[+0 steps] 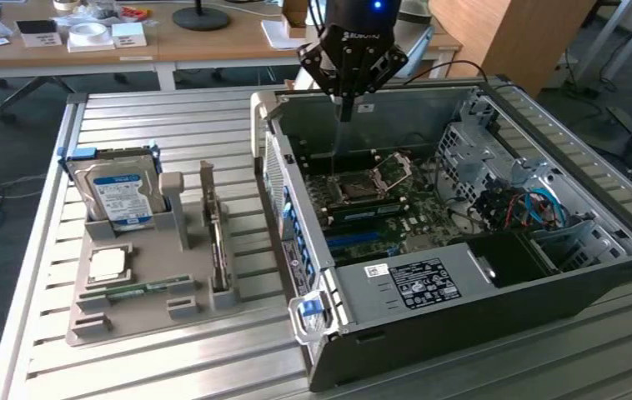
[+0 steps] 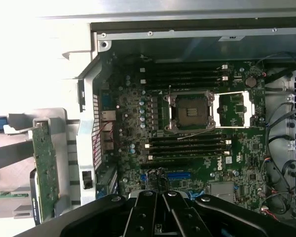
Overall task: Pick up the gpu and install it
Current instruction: 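Reach for the gpu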
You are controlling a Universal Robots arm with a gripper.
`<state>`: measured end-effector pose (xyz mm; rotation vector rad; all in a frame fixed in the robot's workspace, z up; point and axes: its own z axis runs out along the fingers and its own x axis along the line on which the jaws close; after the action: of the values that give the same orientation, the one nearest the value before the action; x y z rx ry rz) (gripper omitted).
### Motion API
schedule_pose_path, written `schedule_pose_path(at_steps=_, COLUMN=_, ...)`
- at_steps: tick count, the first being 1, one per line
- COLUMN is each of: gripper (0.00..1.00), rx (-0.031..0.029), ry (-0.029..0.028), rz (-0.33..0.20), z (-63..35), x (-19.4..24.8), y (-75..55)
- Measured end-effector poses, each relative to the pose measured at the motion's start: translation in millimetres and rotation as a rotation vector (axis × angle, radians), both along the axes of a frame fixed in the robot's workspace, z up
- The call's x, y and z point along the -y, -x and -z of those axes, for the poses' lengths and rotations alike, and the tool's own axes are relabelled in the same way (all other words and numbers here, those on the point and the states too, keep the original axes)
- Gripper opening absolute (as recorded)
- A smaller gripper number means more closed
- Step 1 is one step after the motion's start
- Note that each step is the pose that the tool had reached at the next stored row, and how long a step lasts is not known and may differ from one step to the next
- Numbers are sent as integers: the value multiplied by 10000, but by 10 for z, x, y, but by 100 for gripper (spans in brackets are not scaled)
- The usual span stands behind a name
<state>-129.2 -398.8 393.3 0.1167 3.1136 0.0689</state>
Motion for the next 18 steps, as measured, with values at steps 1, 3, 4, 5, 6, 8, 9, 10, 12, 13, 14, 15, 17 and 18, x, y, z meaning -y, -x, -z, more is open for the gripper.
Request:
schedule_pose_path(at_steps=1, gripper=11, rx=0, ry=0, rz=0, z=0, x=0, y=7)
schedule_pose_path(at_steps=3, gripper=11, rx=0, ry=0, rz=-1, z=0, x=0, y=20)
schedule_pose_path(at_steps=4, gripper=11, rx=-1, ry=0, rz=-1, z=0, x=0, y=27)
schedule_pose_path(at_steps=5, gripper=11, rx=-1, ry=1, rz=-1, z=0, x=0, y=34)
schedule_pose_path(at_steps=6, gripper=11, rx=0, ry=0, rz=-1, z=0, x=0, y=40)
schedule_pose_path(at_steps=8, gripper=11, rx=-1, ry=1, rz=-1, z=0, x=0, y=55)
schedule_pose_path(at_steps=9, gripper=11, rx=-1, ry=0, rz=-1, z=0, x=0, y=63)
schedule_pose_path(at_steps=10, gripper=11, rx=0, ry=0, rz=-1, z=0, x=0, y=71)
schedule_pose_path(at_steps=12, gripper=11, rx=-1, ry=0, rz=-1, z=0, x=0, y=87)
schedule_pose_path(at_steps=13, gripper=11, rx=0, ry=0, rz=-1, z=0, x=0, y=93)
schedule_pose_path(at_steps=14, gripper=11, rx=-1, ry=1, rz=-1, z=0, x=0, y=98)
schedule_pose_path(at_steps=15, gripper=11, rx=0, ry=1, rz=-1, z=0, x=0, y=104)
schedule_pose_path(at_steps=17, gripper=11, rx=-1, ry=1, rz=-1, z=0, x=1, y=120)
schedule_pose_path(at_steps=18, gripper=11, rx=0, ry=1, rz=0, z=0, x=0, y=129)
